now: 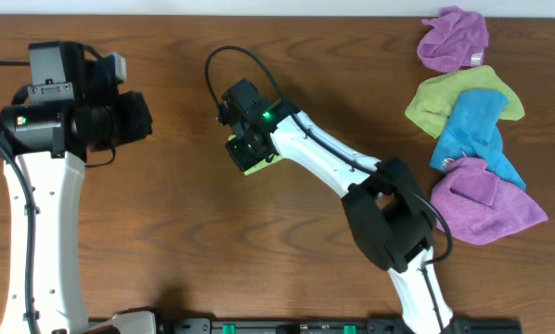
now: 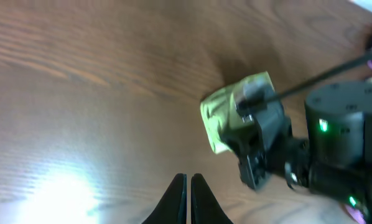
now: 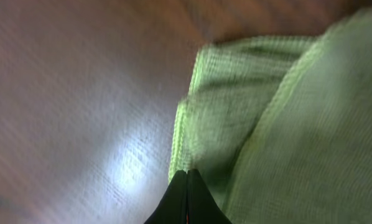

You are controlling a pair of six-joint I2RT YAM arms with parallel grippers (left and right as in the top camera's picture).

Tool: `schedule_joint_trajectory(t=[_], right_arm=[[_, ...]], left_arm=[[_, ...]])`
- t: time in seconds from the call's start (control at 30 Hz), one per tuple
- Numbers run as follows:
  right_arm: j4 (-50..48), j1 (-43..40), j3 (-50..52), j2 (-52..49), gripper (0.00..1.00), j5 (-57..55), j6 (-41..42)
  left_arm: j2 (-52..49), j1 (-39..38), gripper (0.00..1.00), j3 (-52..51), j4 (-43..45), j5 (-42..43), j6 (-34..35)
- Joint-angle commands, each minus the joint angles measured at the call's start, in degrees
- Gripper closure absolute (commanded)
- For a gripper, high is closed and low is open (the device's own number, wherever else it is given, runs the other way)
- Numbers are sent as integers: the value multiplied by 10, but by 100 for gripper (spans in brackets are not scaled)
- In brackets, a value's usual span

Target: Fold the cloth

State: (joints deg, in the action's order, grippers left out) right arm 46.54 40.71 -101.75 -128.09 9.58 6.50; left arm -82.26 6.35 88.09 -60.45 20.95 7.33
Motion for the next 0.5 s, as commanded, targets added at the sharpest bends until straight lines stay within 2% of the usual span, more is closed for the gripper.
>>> schedule_joint_trajectory(t=[0.0,0.2,0.33,0.47], right_arm=[[30,-5,-46,19,99,-4,7],[132,-32,-133,77,99,-103,-17],[203,-60,-142,138,99,-135,-25],[269,-78,-127,219,99,-166,-37]], left_arm=[[-1,9,94,-17,25,-19,-11],[-1,47,94,-111,97,75,-20],[-1,25,94,-210,160,74,-19],[-1,-10,94,-288,249,69,26]])
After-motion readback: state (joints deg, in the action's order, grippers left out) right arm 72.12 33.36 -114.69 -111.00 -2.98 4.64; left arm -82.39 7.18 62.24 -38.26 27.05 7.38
